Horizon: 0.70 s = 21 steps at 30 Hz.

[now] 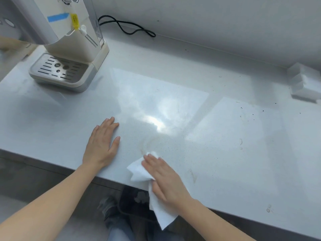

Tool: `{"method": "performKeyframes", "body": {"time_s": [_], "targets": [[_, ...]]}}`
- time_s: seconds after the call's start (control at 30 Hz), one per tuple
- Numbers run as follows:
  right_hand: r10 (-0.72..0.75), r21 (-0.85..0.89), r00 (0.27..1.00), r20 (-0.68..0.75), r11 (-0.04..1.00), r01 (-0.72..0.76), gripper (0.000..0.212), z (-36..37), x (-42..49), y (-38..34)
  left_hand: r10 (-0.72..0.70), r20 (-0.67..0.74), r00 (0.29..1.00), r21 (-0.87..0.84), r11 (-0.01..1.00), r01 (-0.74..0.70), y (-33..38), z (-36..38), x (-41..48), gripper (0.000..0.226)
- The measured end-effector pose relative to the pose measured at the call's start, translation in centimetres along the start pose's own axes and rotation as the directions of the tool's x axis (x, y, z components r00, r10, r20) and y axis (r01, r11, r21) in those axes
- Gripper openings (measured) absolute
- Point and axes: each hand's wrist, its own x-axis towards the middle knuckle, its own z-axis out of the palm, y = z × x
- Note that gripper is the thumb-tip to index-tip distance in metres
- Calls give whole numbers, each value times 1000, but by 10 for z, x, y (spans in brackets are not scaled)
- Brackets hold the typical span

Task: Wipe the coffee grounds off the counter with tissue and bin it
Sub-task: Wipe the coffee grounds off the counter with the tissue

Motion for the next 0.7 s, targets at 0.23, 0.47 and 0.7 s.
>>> {"method": "performKeyframes", "body": {"time_s": [0.23,0.47,0.7], "targets": [[396,-142,893,-215,892,-430,52,-50,-65,70,-1,16,1000,-3,1000,1,2,-3,-1,56],[486,-304,851,-200,794,-526,59,-32,-61,79,8,29,1000,-4,1000,-8,4,-3,-2,61],[502,-280,835,-225,787,-549,60,-26,-42,76,10,35,999,-39,999,-9,5,-5,-2,63]]}}
